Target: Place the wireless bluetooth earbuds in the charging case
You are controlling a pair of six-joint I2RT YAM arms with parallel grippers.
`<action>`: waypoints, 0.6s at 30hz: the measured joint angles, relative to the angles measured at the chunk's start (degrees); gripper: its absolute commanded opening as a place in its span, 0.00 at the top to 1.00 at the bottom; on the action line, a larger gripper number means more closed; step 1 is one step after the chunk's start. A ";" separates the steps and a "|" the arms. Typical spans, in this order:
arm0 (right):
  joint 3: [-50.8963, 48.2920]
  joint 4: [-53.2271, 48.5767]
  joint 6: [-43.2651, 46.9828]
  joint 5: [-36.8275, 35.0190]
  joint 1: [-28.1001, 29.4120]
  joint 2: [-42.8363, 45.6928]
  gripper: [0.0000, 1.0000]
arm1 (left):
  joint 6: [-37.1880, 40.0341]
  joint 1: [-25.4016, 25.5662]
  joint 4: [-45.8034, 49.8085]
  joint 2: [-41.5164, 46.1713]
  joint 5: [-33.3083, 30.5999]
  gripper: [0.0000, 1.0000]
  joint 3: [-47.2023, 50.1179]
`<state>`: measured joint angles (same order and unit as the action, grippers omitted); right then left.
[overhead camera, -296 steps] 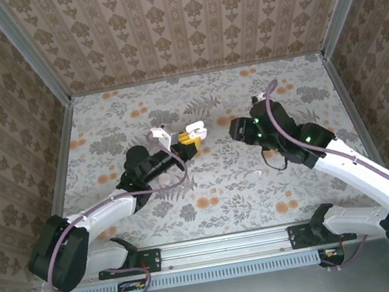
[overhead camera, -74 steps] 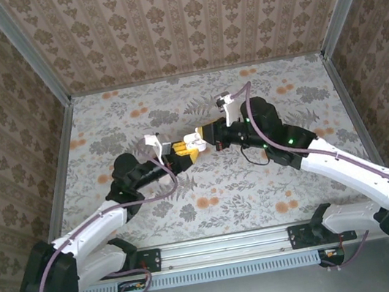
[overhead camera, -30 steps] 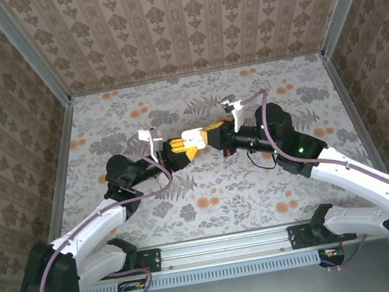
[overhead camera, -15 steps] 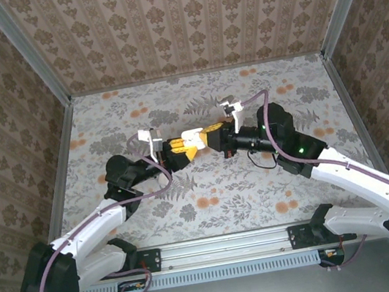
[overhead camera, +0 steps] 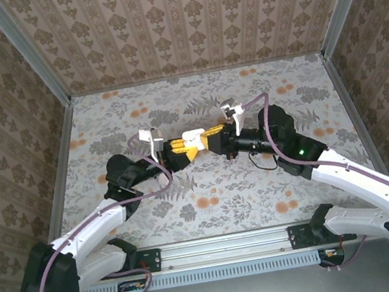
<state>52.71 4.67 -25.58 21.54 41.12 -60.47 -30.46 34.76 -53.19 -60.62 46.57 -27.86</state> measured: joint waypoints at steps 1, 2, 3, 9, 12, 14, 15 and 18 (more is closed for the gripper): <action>0.00 -0.13 0.02 0.00 -0.02 0.02 0.77 | 0.00 0.00 0.11 0.00 0.02 0.98 -0.02; 0.00 -0.20 0.04 0.00 -0.04 0.04 0.76 | 0.00 0.00 0.26 0.00 0.00 0.98 -0.02; 0.00 -0.37 0.13 0.00 -0.07 0.13 0.74 | 0.00 0.00 0.44 0.00 0.00 0.98 -0.07; 0.00 -2.29 0.24 -0.28 -0.48 1.53 0.67 | 0.02 0.02 0.68 0.00 0.00 0.98 -0.42; 0.00 -4.76 0.37 -1.14 -0.52 2.69 0.65 | 0.15 0.02 0.83 0.00 -0.07 0.97 -0.63; 0.04 -6.71 0.42 -1.79 -0.59 3.23 0.64 | 0.48 0.02 1.09 0.07 -0.09 0.97 -0.92; 0.13 -7.74 0.42 -2.21 -0.63 3.45 0.63 | 0.70 0.02 1.31 0.13 -0.11 0.97 -1.03; 1.88 -12.31 0.42 -3.80 -0.61 3.48 0.63 | 2.05 0.02 3.13 0.46 -0.28 0.97 -1.46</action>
<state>54.59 -7.64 -25.17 17.74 40.51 -56.99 -28.40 34.79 -50.06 -60.16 46.28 -29.32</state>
